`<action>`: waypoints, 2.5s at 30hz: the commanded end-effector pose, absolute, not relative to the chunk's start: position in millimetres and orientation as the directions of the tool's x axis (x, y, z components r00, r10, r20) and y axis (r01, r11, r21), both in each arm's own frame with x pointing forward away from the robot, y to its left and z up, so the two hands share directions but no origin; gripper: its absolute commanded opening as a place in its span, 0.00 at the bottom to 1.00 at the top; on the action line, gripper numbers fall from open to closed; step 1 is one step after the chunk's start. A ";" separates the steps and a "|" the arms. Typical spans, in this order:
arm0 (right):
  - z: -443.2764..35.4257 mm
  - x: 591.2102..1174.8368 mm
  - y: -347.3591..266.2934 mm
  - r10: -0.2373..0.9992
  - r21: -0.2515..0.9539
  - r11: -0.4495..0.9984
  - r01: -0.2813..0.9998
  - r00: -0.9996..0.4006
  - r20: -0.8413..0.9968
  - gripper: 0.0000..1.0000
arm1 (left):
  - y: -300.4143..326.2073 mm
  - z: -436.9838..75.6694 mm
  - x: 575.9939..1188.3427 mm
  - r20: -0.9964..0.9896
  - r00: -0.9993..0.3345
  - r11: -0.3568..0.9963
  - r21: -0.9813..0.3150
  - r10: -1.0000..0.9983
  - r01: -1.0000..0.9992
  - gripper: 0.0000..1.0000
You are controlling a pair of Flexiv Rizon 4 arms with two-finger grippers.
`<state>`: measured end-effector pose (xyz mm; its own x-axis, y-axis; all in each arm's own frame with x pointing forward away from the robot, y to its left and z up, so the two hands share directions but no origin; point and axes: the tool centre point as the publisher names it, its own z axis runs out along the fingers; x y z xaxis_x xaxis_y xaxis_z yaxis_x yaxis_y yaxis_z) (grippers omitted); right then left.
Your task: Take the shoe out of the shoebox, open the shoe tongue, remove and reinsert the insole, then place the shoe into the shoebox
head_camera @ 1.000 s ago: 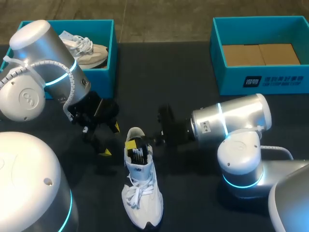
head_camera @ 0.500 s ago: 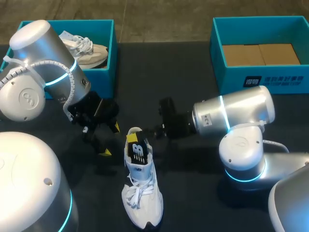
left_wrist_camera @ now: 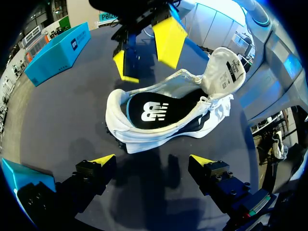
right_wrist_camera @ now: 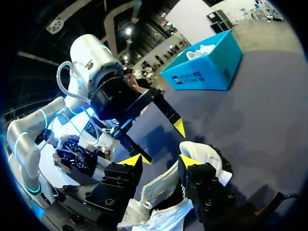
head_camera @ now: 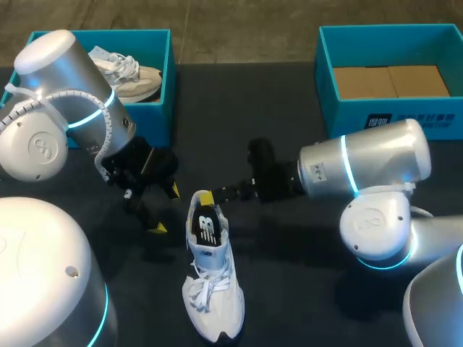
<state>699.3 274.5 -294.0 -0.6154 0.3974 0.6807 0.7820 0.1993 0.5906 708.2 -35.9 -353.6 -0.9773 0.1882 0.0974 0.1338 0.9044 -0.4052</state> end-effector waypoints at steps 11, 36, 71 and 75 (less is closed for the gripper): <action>-266.0 683.1 244.3 0.604 0.519 0.186 0.834 -0.514 0.609 0.45 | -36.1 -353.9 707.7 0.097 -0.978 0.905 -0.403 0.187 0.133 1.00; -261.2 667.3 260.8 0.729 0.437 0.116 0.892 -0.375 0.572 0.00 | -36.1 -353.9 707.7 0.097 -0.978 0.905 -0.403 0.187 0.133 1.00; -252.1 657.1 275.1 0.794 0.462 0.099 0.881 -0.349 0.497 0.00 | 13.5 -327.1 727.2 0.132 -0.943 0.869 -0.444 0.307 0.220 1.00; -258.8 663.1 290.0 0.827 0.445 0.129 0.886 -0.344 0.444 0.00 | 30.8 -316.6 731.8 0.102 -0.942 0.868 -0.430 0.320 0.248 1.00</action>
<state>658.3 262.9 -258.3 -0.3620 0.7887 0.4970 0.8835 0.1202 0.4527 735.0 18.3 -330.4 -0.9373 0.3291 0.1147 0.2511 0.8660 -0.4325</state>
